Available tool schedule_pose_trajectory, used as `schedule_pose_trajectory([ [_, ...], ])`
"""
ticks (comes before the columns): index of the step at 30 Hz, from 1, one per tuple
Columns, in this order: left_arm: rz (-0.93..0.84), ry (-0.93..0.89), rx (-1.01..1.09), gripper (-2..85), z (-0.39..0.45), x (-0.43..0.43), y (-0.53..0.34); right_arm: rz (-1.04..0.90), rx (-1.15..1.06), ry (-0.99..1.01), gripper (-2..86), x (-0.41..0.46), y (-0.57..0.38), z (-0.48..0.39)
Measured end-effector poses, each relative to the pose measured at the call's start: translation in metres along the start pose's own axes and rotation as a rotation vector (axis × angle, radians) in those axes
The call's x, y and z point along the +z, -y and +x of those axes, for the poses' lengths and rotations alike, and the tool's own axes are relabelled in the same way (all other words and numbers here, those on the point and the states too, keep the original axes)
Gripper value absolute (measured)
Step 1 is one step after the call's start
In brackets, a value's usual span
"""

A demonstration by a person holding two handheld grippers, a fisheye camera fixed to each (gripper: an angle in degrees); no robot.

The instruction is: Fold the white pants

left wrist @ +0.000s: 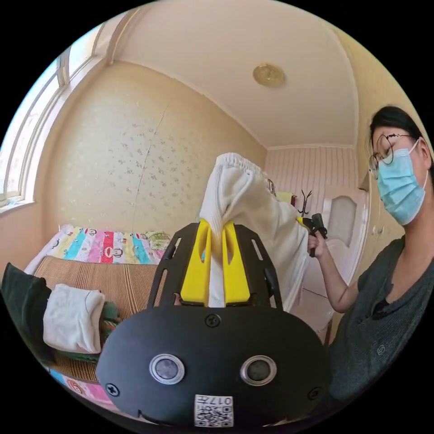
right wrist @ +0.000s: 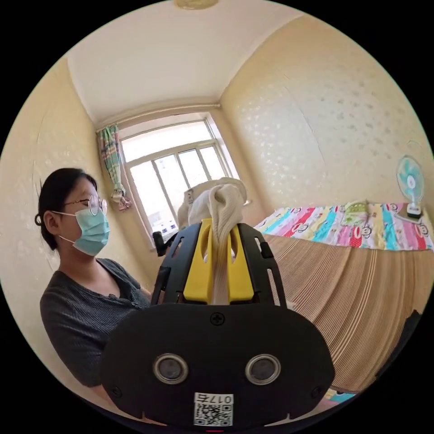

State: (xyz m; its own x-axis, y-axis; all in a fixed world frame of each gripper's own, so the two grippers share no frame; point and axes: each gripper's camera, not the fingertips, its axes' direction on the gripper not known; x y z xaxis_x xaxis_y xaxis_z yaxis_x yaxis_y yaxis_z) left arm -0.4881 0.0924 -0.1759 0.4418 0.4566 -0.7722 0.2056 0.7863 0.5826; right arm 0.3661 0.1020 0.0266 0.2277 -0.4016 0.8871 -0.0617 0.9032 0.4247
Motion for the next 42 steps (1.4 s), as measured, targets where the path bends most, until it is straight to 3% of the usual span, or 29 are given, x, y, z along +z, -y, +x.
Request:
schedule_pose_trajectory([
  [4,0.03,0.112,0.021,4.1,0.055,0.01,-0.022,0.059,0.005,-0.312,0.6,0.002,-0.043,-0.016],
  [8,-0.046,0.112,0.042,3.9,0.049,0.07,0.003,0.004,0.056,-0.316,1.4,0.05,-0.005,0.062],
  [12,-0.232,0.119,0.113,4.6,-0.032,0.258,0.123,-0.041,0.087,-0.323,3.3,0.142,0.135,0.182],
  [15,-0.455,0.22,-0.114,7.7,-0.138,0.387,0.195,-0.046,0.237,-0.477,6.5,0.2,0.223,0.273],
  [17,-0.5,0.244,-0.294,10.1,-0.191,0.41,0.192,-0.127,0.393,-0.459,8.1,0.23,0.227,0.312],
  [20,-0.511,0.087,-0.358,11.8,-0.219,0.41,0.132,-0.29,0.338,-0.335,8.9,0.269,0.174,0.32],
  [23,-0.746,0.004,-0.307,12.6,-0.205,0.417,0.02,-0.525,0.303,-0.371,8.9,0.305,0.068,0.321],
  [25,-0.985,-0.132,-0.309,12.8,-0.175,0.422,-0.086,-0.664,0.342,-0.34,9.1,0.322,-0.003,0.326],
  [28,-1.152,-0.289,-0.268,12.9,-0.106,0.416,-0.189,-0.783,0.471,-0.278,9.5,0.332,-0.11,0.328],
  [31,-1.249,-0.214,-0.16,14.3,-0.035,0.422,-0.247,-0.794,0.587,-0.31,9.7,0.326,-0.178,0.317],
  [35,-1.278,-0.183,-0.284,15.6,-0.009,0.454,-0.289,-0.84,0.647,-0.456,10.3,0.326,-0.231,0.297],
  [38,-1.267,-0.095,-0.421,11.8,-0.031,0.473,-0.301,-0.868,0.527,-0.496,8.8,0.334,-0.232,0.278],
  [41,-1.162,-0.337,-0.61,5.0,-0.069,0.466,-0.282,-0.857,0.525,-0.384,4.7,0.322,-0.213,0.287],
  [42,-1.024,-0.448,-0.669,4.1,-0.091,0.446,-0.258,-0.835,0.529,-0.356,4.4,0.313,-0.205,0.29],
])
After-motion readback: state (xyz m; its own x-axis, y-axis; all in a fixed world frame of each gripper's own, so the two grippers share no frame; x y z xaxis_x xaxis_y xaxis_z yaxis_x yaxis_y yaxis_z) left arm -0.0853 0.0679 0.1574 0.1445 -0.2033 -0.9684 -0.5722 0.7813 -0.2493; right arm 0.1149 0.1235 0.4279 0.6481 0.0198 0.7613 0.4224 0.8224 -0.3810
